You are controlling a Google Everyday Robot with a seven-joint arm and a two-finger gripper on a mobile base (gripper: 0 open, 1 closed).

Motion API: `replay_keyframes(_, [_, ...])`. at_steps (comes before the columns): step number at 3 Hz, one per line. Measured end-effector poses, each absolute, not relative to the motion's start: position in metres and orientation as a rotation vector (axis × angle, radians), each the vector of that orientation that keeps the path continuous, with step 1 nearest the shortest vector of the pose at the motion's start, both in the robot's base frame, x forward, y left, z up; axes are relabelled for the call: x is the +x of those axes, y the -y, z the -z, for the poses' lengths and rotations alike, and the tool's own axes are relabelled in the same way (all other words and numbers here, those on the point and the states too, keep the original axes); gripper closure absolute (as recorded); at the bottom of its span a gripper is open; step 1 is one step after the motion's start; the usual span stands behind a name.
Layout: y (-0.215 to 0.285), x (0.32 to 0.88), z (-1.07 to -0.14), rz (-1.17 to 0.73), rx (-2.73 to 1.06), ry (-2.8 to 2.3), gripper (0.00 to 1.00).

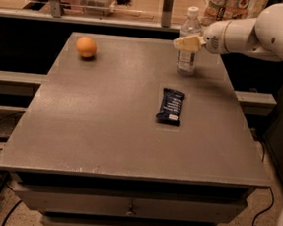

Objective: Knock blue plastic bottle over

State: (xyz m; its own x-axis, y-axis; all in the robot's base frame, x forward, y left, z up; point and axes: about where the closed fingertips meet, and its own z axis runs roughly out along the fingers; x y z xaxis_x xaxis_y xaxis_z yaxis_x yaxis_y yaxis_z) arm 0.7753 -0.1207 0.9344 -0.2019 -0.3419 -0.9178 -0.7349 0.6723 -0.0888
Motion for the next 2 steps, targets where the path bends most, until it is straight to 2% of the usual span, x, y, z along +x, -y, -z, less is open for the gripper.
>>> replay_keyframes(2, [0.089, 0.763, -0.957, -0.182, -1.147, -1.79, 0.95])
